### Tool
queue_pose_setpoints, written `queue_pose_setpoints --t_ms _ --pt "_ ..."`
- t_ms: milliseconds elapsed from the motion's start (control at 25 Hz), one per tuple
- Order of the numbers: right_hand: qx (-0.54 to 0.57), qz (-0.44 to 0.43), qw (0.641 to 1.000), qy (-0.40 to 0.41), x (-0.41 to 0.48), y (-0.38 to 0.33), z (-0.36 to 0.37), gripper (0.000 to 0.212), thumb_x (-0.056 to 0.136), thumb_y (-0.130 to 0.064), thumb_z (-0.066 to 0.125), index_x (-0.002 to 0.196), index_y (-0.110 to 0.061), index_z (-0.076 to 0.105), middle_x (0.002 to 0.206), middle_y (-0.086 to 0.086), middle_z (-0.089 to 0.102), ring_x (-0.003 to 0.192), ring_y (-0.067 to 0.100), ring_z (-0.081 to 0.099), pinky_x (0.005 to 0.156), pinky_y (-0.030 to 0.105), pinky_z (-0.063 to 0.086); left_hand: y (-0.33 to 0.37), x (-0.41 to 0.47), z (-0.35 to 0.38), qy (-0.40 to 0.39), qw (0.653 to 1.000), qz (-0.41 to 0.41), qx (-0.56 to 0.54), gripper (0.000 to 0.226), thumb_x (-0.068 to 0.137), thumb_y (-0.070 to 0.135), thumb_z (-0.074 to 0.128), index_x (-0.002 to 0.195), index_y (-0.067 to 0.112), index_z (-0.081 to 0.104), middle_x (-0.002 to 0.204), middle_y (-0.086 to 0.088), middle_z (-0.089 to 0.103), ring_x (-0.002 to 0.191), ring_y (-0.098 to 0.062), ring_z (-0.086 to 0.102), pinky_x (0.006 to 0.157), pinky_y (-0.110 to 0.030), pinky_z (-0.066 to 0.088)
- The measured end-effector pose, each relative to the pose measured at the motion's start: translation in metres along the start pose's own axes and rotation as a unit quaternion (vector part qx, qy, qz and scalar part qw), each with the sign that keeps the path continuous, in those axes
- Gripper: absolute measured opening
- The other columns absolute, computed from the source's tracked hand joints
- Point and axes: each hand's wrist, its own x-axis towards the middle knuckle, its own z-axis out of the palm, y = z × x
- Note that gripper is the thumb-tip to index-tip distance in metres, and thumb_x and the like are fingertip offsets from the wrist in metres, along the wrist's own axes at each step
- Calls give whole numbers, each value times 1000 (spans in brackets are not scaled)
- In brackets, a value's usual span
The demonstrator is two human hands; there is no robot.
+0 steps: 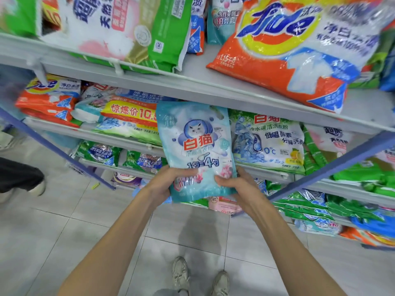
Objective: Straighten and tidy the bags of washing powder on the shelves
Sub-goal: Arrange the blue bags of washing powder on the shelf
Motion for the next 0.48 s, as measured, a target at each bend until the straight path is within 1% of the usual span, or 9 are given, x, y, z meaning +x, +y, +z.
queue_pose_setpoints --t_ms 40,120,160,240,320,400,480 --pt "3 3 1000 -8 -14 5 -2 62 69 9 80 126 -4 59 114 11 76 105 31 73 95 52 57 -9 -13 4 -1 1000 0 -19 55 67 5 84 121 11 73 121 -15 74 110 -36 71 99 -51 55" --pt "-6 8 999 -37 -41 12 -6 70 62 7 83 127 -4 60 115 12 76 106 32 73 93 50 58 -22 -39 12 10 999 -2 -54 49 72 4 82 120 11 73 121 -17 73 110 -39 70 95 -54 57" --pt "-22 7 998 -51 -53 12 -9 72 60 5 85 127 -5 62 115 11 76 106 32 73 92 48 58 -24 -53 17 16 998 3 -59 43 76 2 78 118 12 73 119 -17 74 108 -39 71 92 -53 58" --pt "-54 1 995 -79 -75 9 -14 71 57 2 89 123 -9 66 115 10 76 107 32 73 93 46 57 -25 -79 27 14 998 23 -53 35 81 -1 73 113 14 73 113 -15 76 96 -33 75 79 -45 63" --pt "-61 3 993 -101 -94 6 -17 75 56 -9 93 125 -9 65 118 10 75 109 33 72 98 49 55 -26 -101 35 5 998 30 -46 41 77 1 79 115 13 72 110 -15 77 88 -29 77 68 -38 63" --pt "-26 10 995 -97 -110 5 -17 81 58 -13 94 131 -11 60 121 11 74 111 34 70 99 55 53 -27 -119 42 13 998 44 -42 52 66 6 83 118 10 71 111 -16 77 89 -31 77 66 -38 62" --pt "7 9 996 -87 -126 -1 -16 72 65 -8 91 130 -13 60 119 12 74 109 35 71 96 57 55 -25 -132 49 24 997 61 -31 59 61 9 83 119 8 71 111 -17 77 92 -35 76 69 -40 62"
